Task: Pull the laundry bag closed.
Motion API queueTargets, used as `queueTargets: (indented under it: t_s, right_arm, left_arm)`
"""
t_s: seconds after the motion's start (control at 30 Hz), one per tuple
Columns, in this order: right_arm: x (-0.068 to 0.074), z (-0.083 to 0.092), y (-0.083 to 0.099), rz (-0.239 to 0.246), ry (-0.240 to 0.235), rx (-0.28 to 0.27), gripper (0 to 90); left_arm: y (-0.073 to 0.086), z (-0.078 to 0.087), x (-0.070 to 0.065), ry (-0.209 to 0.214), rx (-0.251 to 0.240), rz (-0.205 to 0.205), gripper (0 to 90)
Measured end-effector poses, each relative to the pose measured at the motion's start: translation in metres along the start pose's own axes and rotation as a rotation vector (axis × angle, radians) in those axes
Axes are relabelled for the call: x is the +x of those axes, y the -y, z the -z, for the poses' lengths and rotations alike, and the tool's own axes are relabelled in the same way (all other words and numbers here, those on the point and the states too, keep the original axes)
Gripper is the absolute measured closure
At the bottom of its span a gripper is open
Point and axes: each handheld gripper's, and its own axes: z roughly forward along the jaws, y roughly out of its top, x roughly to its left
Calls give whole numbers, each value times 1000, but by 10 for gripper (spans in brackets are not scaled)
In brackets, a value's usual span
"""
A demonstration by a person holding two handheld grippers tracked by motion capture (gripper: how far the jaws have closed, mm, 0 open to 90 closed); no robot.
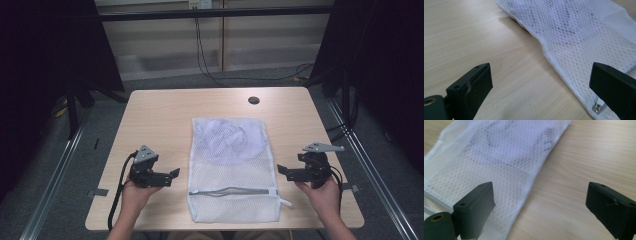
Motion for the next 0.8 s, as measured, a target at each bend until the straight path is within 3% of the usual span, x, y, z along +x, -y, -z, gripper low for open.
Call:
queueTargets:
  t_s: [0.07,0.33,0.53,0.8]
  right_arm:
    - [5,-1,-2,3,-12,7,70]
    - [26,-9,-10,34,-61,16,64]
    - [41,-19,-16,30,-140,56,86]
    - [56,-22,-22,57,-156,31,86]
  left_arm:
    - [-1,-1,1,9,-2,20,44]
    - [-1,-2,2,38,49,4,46]
    - [-2,0,2,79,74,5,60]
    - [-1,0,3,88,74,15,40]
